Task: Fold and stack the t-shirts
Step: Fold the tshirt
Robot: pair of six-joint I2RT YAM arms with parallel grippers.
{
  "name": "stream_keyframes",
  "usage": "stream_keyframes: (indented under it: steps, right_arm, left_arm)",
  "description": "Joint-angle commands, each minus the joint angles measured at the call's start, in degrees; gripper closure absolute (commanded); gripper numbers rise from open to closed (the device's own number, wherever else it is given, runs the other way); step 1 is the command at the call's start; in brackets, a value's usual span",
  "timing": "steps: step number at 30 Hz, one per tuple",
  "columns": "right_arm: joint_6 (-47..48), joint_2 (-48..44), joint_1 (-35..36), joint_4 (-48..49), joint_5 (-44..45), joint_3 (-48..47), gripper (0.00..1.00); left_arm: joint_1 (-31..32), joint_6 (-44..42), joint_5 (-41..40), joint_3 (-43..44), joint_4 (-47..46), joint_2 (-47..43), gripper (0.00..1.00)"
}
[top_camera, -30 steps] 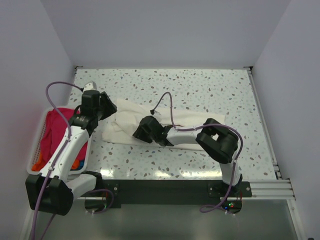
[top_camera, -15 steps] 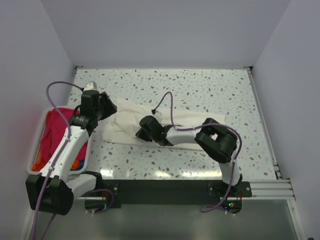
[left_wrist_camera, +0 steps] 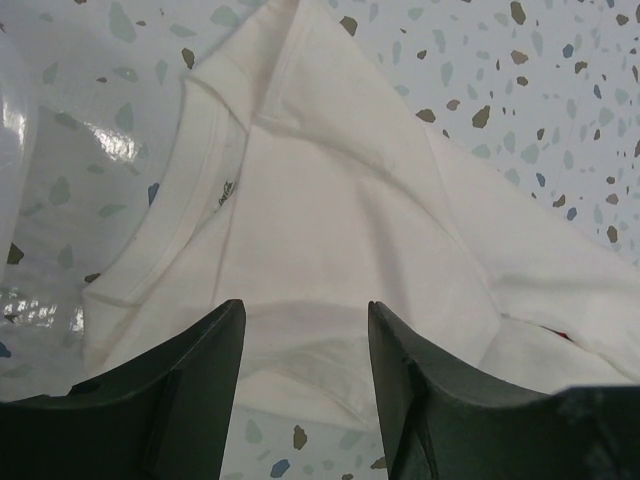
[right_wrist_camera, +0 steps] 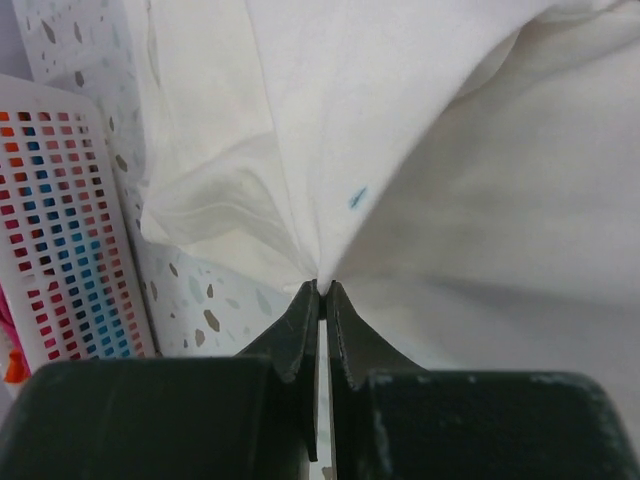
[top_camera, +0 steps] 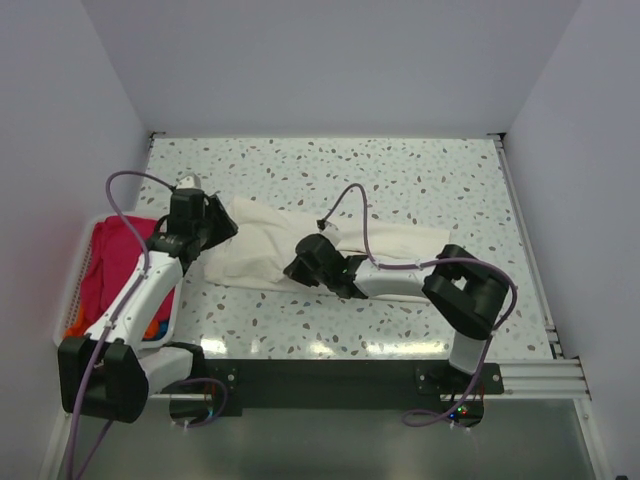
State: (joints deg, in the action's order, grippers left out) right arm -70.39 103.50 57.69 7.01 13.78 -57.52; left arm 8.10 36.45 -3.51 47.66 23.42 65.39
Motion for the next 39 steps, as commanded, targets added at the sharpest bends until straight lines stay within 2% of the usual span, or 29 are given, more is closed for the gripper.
stream_keyframes:
  steps: [1,3,7,10,14,17,19,22,26,30,36,39]
  right_arm:
    - [2.6,-0.6,0.1,0.9,-0.6,0.3,0.98]
    - [3.5,0.6,0.1,1.0,-2.9,-0.2,0.90]
    - [7.8,-0.4,0.1,-2.5,-2.8,-1.4,0.61]
    - [13.5,-4.4,0.1,-8.5,0.5,-2.4,0.53]
    - [20.7,-10.3,-2.0,-17.4,6.5,-3.2,0.52]
    - [26.7,-13.8,-8.3,-23.5,7.6,-3.2,0.52]
    - [30.6,-14.8,-14.9,-27.4,7.1,-3.1,0.52]
    - [34.9,-16.0,-21.2,-31.6,10.4,-3.4,0.51]
    - [38.0,-15.1,-26.3,-33.6,13.0,-3.4,0.50]
    - [38.8,-11.8,-30.8,-33.4,13.3,-1.6,0.50]
    - [38.2,-10.3,-32.4,-32.6,11.5,2.5,0.50]
    - [37.2,-11.2,-32.4,-32.0,7.3,4.8,0.49]
  left_arm:
    - [-0.5,0.7,1.8,-1.5,-3.9,0.7,0.43]
    - [-0.5,1.1,2.4,-2.7,-4.9,1.1,0.43]
    - [-0.5,2.2,3.2,-4.0,-6.8,3.4,0.43]
    - [-0.4,3.8,3.2,-4.6,-8.1,5.6,0.44]
    - [0.4,6.5,3.2,-4.4,-9.4,9.1,0.50]
    - [3.4,8.9,-0.2,-2.5,-9.2,12.0,0.51]
    - [6.0,10.7,-3.3,-1.2,-8.7,14.8,0.52]
    - [8.0,14.0,-7.7,1.8,-7.3,19.5,0.54]
    - [8.3,18.0,-10.5,5.0,-7.2,25.6,0.57]
    - [8.4,17.9,-12.8,10.3,-6.0,32.9,0.58]
    - [8.4,16.2,-13.6,17.4,-5.0,44.1,0.61]
    - [8.4,14.3,-14.9,22.6,-2.9,48.7,0.61]
